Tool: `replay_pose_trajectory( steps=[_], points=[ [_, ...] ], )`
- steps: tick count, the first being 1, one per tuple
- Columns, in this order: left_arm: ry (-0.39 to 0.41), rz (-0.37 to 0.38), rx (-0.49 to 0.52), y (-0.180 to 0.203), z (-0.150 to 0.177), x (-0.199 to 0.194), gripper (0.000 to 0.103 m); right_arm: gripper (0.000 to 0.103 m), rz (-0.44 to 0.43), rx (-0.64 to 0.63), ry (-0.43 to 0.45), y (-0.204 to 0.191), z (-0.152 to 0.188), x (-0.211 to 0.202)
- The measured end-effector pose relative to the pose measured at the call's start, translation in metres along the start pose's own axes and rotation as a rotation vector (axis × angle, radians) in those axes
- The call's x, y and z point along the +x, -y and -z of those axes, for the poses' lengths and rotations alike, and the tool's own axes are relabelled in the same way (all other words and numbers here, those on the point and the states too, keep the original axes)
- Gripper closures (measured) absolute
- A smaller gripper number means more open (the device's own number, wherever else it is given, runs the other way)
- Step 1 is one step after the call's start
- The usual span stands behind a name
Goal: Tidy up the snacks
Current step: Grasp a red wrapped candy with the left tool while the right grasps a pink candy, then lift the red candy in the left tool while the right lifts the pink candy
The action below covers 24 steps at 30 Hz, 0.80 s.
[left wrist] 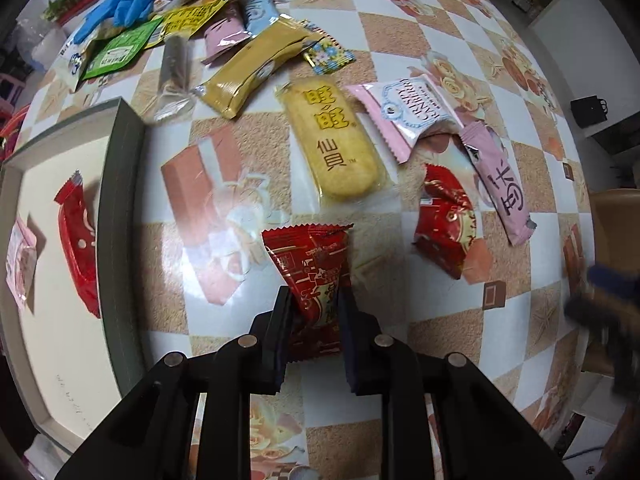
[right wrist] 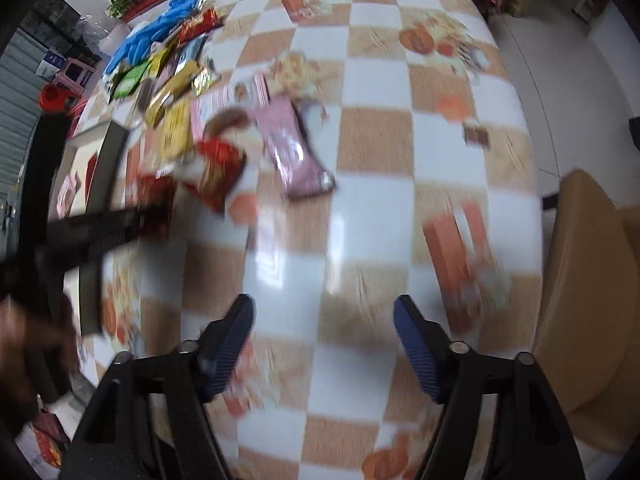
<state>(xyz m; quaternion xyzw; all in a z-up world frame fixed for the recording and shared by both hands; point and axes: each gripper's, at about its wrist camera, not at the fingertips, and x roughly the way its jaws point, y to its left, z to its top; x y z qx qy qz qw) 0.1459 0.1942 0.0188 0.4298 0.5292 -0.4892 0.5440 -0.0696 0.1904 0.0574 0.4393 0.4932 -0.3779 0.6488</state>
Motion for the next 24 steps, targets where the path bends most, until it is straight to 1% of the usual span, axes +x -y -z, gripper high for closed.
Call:
replay_pose_trajectory(
  steps=[5, 6, 8, 10, 11, 12, 14, 16, 18, 24],
  points=[
    [-0.012, -0.018, -0.002, -0.002, -0.002, 0.001, 0.078, 0.034, 0.022, -0.050, 0.012, -0.021, -0.060, 0.028],
    [-0.012, -0.017, 0.000, -0.006, -0.004, -0.002, 0.078, 0.041, 0.034, -0.073, 0.007, -0.027, -0.071, 0.037],
    [-0.013, -0.020, 0.016, -0.009, -0.005, -0.004, 0.078, 0.049, 0.056, -0.109, -0.013, -0.037, -0.086, 0.054],
    [-0.013, -0.018, 0.035, -0.007, -0.007, -0.003, 0.079, 0.056, 0.086, -0.142, -0.027, -0.044, -0.092, 0.066],
    [-0.011, -0.015, 0.041, -0.005, -0.008, -0.004, 0.079, 0.060, 0.100, -0.158, -0.040, -0.046, -0.094, 0.072],
    [-0.010, -0.012, 0.043, -0.004, -0.007, -0.004, 0.079, 0.069, 0.108, -0.181, -0.016, -0.050, -0.093, 0.071],
    [-0.020, -0.004, 0.038, -0.005, -0.005, -0.004, 0.079, 0.078, 0.099, -0.200, -0.031, -0.055, -0.090, 0.070],
    [-0.038, 0.015, 0.035, -0.007, 0.002, -0.004, 0.079, 0.079, 0.087, -0.214, -0.061, -0.060, -0.079, 0.070],
    [-0.053, 0.025, 0.051, -0.005, 0.012, -0.006, 0.079, 0.079, 0.090, -0.225, -0.075, -0.062, -0.062, 0.068],
    [-0.089, 0.021, 0.133, 0.006, 0.052, -0.008, 0.079, 0.079, 0.010, -0.116, -0.134, -0.056, 0.019, 0.059]
  ],
)
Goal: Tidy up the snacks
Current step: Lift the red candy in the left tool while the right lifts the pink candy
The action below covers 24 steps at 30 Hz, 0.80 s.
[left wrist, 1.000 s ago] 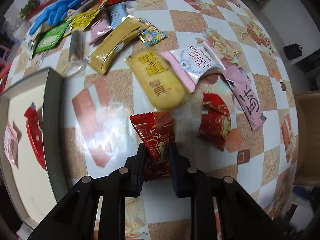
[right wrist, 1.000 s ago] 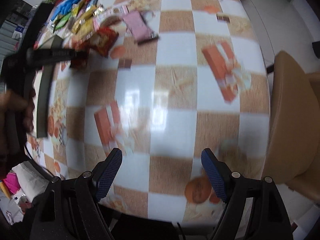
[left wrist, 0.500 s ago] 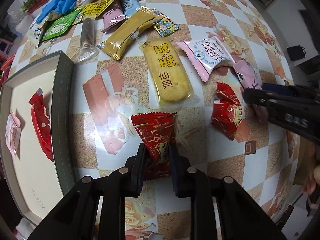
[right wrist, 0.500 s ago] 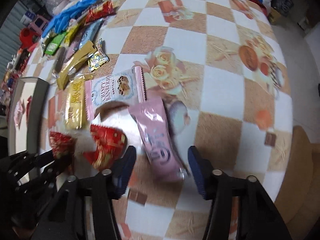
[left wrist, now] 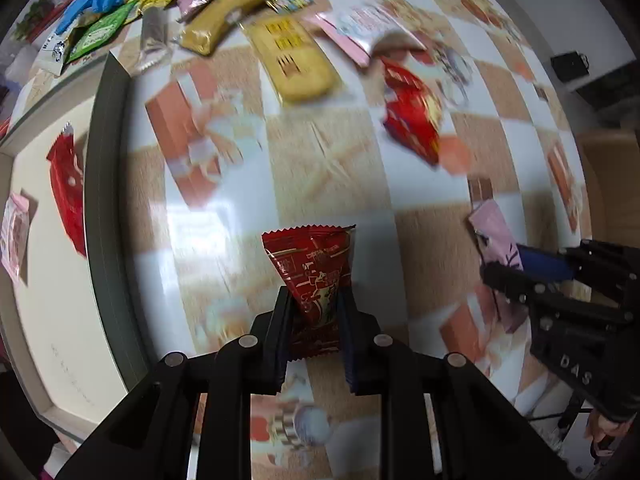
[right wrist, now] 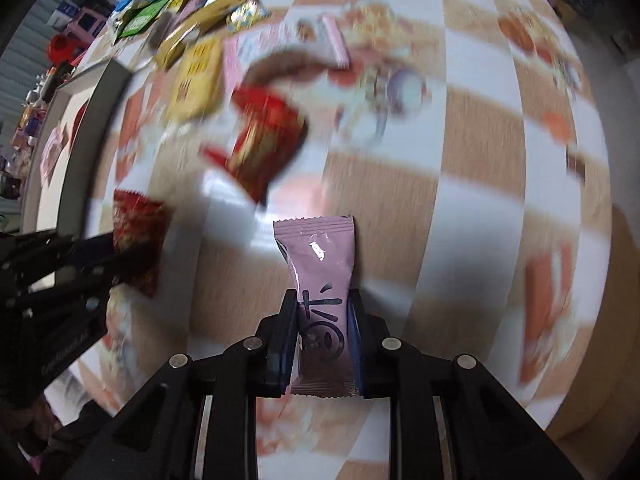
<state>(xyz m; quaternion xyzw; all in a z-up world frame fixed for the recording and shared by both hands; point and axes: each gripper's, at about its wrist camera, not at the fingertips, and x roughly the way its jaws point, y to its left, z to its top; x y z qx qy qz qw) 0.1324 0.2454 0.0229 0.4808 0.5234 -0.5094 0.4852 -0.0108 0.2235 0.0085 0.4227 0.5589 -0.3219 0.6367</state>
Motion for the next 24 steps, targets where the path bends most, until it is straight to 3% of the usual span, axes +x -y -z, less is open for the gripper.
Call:
replay_pose_trajectory(
  steps=[7, 15, 24],
  points=[
    [-0.041, -0.030, 0.052, 0.015, 0.032, 0.001, 0.079, 0.079, -0.041, -0.033, -0.046, -0.021, 0.059, 0.003],
    [-0.088, -0.115, 0.065, 0.021, 0.048, 0.005, 0.079, 0.078, -0.028, -0.102, -0.064, -0.032, 0.076, 0.008],
    [-0.110, -0.141, 0.092, 0.026, 0.075, -0.002, 0.079, 0.078, 0.057, -0.248, -0.102, -0.066, 0.081, 0.019]
  ],
)
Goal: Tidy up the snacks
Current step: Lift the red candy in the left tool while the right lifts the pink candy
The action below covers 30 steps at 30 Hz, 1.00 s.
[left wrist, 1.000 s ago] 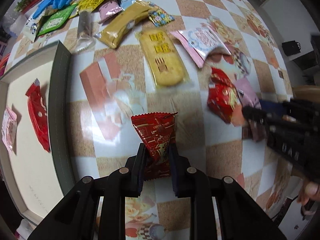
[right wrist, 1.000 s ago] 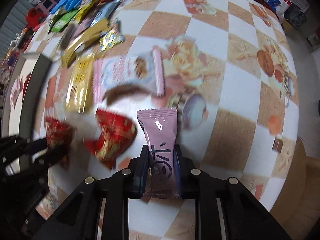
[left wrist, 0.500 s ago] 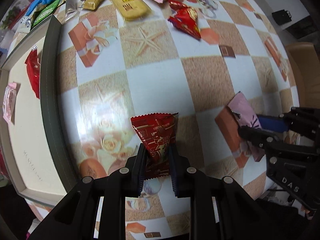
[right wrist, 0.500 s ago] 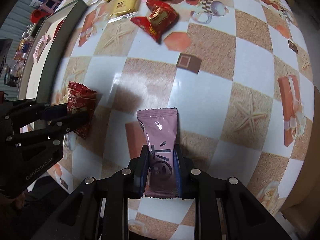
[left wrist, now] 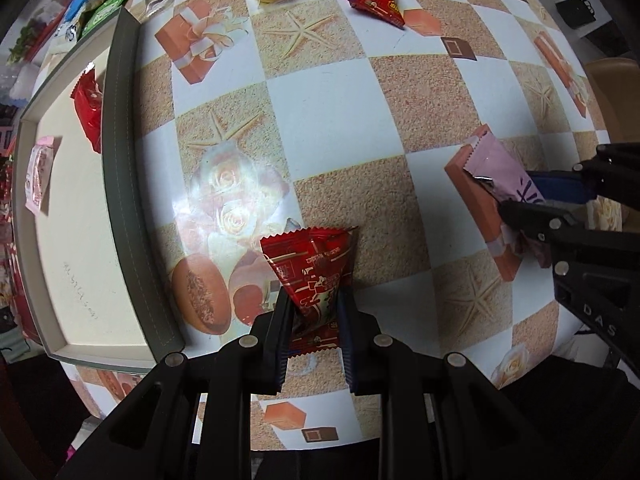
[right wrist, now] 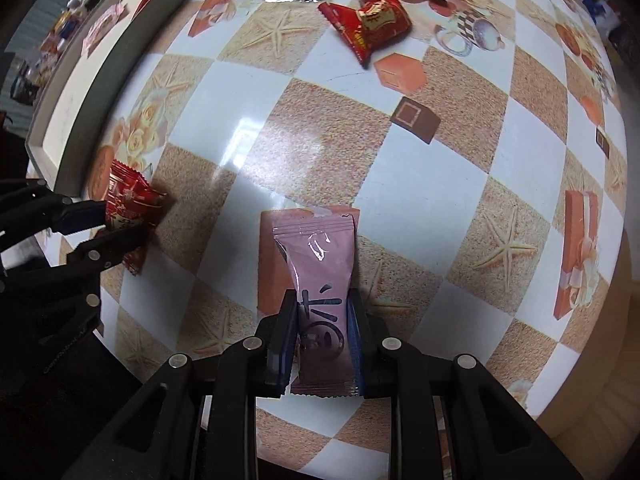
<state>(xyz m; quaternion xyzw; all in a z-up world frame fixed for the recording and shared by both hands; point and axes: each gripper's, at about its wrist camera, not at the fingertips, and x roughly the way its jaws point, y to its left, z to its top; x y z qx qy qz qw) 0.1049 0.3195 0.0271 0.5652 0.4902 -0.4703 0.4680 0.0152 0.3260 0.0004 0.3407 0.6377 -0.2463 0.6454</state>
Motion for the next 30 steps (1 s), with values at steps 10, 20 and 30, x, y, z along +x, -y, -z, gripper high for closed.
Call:
replay_pose_trajectory(
  steps=[10, 20, 30],
  points=[
    [0.027, 0.019, 0.119, -0.007, 0.004, -0.028, 0.084, 0.079, 0.025, 0.038, -0.021, -0.020, -0.008, 0.007],
    [0.059, 0.098, 0.141, -0.030, -0.021, -0.048, 0.091, 0.079, 0.044, 0.107, -0.014, -0.043, -0.009, 0.002],
    [0.054, 0.232, 0.046, -0.057, -0.011, -0.030, 0.053, 0.079, 0.010, 0.271, 0.003, -0.027, 0.001, 0.014]
  ],
)
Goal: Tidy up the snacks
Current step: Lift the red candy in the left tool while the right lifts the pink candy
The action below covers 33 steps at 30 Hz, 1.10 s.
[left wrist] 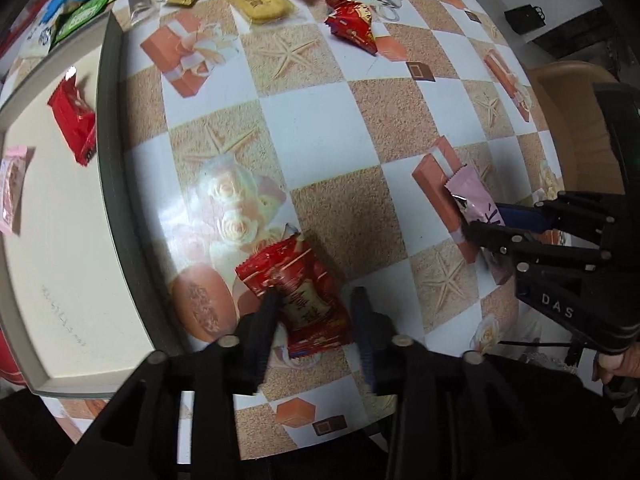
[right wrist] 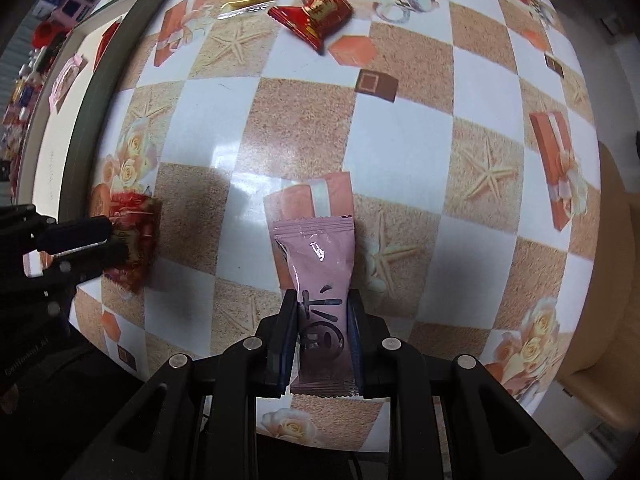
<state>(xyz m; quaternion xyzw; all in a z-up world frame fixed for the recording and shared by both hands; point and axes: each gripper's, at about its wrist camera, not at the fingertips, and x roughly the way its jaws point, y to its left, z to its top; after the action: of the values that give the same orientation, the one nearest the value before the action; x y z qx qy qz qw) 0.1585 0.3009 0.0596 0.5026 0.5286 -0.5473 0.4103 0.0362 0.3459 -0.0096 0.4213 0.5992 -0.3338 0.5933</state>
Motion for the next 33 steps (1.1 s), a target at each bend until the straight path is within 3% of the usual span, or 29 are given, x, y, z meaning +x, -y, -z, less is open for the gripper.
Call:
replay_pose_trajectory(
  steps=[8, 16, 17, 20, 28, 29, 30, 31, 32, 33],
  points=[
    [-0.027, 0.007, -0.094, -0.012, 0.000, 0.008, 0.052, 0.078, -0.026, 0.024, 0.015, 0.006, 0.007, 0.011],
    [-0.031, -0.016, -0.181, 0.006, 0.027, 0.045, 0.052, 0.078, -0.084, -0.033, 0.034, 0.022, 0.009, 0.020],
    [-0.028, -0.025, -0.186, 0.007, 0.027, 0.046, 0.053, 0.078, -0.088, -0.042, 0.034, 0.023, 0.009, 0.021],
    [-0.006, -0.073, -0.167, 0.014, 0.033, 0.051, 0.079, 0.078, -0.094, -0.052, 0.036, 0.027, 0.008, 0.019],
    [0.034, -0.088, -0.149, 0.028, 0.045, 0.057, 0.077, 0.078, -0.091, -0.030, 0.046, 0.045, 0.010, 0.011],
    [0.037, -0.091, -0.144, 0.028, 0.047, 0.054, 0.077, 0.066, -0.094, -0.031, 0.046, 0.044, 0.010, 0.011],
    [0.040, -0.094, -0.137, 0.029, 0.049, 0.054, 0.077, 0.043, -0.104, -0.033, 0.050, 0.043, 0.011, 0.009],
    [0.044, -0.093, -0.131, 0.030, 0.051, 0.054, 0.077, 0.041, -0.105, -0.036, 0.065, 0.044, 0.013, 0.000],
    [0.050, -0.090, -0.130, 0.029, 0.053, 0.054, 0.077, 0.047, -0.101, -0.050, 0.091, 0.044, 0.015, -0.004],
    [0.057, -0.083, -0.133, 0.027, 0.055, 0.053, 0.077, 0.066, -0.082, -0.071, 0.091, 0.041, 0.012, -0.009]
  ],
)
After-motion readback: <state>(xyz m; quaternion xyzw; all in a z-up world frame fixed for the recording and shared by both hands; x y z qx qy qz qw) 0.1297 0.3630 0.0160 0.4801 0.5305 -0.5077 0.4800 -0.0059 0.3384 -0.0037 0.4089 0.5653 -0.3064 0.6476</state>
